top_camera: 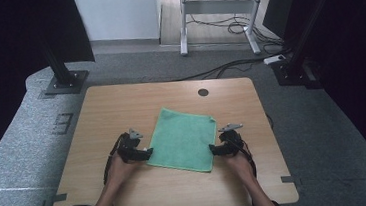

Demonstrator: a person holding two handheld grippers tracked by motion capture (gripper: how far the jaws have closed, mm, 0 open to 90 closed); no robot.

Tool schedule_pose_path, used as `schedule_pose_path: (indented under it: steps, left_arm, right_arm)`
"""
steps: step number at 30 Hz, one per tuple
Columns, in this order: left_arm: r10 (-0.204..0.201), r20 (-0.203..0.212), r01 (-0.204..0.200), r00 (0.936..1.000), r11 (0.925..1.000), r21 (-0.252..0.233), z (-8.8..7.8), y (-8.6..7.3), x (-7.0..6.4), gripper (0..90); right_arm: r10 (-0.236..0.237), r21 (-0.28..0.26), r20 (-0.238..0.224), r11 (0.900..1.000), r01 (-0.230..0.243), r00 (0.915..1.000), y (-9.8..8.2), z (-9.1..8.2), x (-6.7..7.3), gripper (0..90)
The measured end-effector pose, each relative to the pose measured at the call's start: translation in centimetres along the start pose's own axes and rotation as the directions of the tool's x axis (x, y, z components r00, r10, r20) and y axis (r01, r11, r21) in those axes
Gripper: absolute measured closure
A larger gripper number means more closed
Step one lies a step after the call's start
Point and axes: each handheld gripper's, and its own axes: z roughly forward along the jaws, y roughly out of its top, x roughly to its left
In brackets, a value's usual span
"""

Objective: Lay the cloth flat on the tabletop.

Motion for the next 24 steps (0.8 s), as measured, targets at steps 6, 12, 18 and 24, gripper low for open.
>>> schedule_pose_path:
  steps: [6, 12, 18, 24]
  left_arm:
    - [0.033, 0.058, -0.035, 0.9978, 0.9991, 0.025, -2.3, -2.5, -2.2, 18.2]
    - [0.071, 0.047, -0.071, 0.9964, 0.9974, 0.01, -3.1, -3.1, -3.0, 15.8]
    - [0.032, 0.057, -0.031, 0.9979, 0.9994, -0.017, -1.7, -2.5, -3.0, 14.1]
    - [0.032, 0.055, -0.031, 0.9979, 0.9992, -0.026, -1.9, -2.9, -3.4, 15.4]
  right_arm:
    - [-0.048, 0.012, -0.053, 0.999, 0.049, 0.9974, -1.1, -1.1, 1.4, 21.3]
    - [-0.051, 0.024, -0.103, 0.998, 0.054, 0.9934, -0.4, -1.6, 1.1, 23.0]
    - [-0.043, -0.006, -0.064, 0.999, 0.043, 0.997, 2.9, 0.0, 0.0, 22.6]
    - [-0.024, -0.024, -0.006, 0.999, 0.023, 0.9997, 5.6, 2.6, -1.4, 22.7]
